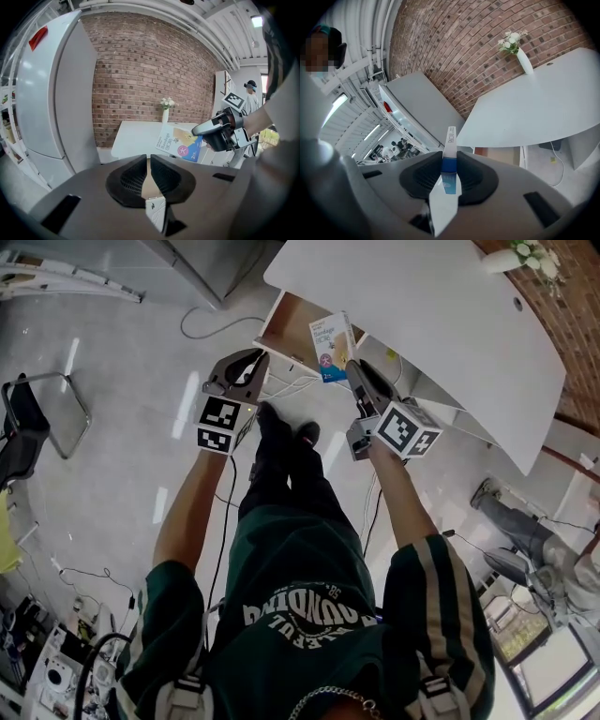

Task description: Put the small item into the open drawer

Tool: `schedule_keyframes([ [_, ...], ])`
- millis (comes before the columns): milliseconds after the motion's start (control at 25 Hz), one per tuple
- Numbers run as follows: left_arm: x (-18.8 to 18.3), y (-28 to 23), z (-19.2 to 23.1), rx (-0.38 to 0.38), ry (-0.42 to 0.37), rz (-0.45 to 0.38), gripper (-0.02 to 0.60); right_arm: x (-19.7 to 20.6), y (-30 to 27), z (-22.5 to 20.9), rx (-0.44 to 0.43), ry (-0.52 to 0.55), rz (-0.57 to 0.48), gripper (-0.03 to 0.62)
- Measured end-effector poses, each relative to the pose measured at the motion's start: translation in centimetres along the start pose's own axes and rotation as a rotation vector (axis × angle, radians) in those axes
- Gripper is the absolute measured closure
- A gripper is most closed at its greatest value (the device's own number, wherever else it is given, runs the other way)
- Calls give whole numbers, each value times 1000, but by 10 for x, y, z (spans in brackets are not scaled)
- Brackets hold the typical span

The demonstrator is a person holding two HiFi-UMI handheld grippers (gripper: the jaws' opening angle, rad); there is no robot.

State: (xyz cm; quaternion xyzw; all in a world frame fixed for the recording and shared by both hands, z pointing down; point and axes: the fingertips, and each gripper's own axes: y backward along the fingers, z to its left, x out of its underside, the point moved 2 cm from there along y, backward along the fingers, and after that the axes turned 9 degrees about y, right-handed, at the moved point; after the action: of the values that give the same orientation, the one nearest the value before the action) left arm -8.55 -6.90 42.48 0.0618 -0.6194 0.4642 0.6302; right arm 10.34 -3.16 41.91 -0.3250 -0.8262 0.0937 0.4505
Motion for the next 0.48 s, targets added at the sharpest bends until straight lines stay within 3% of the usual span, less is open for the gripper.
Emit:
schedule_keyframes([
  [480,33,-21,13,18,-16,31,543,41,-25,-18,16,19,67,482],
])
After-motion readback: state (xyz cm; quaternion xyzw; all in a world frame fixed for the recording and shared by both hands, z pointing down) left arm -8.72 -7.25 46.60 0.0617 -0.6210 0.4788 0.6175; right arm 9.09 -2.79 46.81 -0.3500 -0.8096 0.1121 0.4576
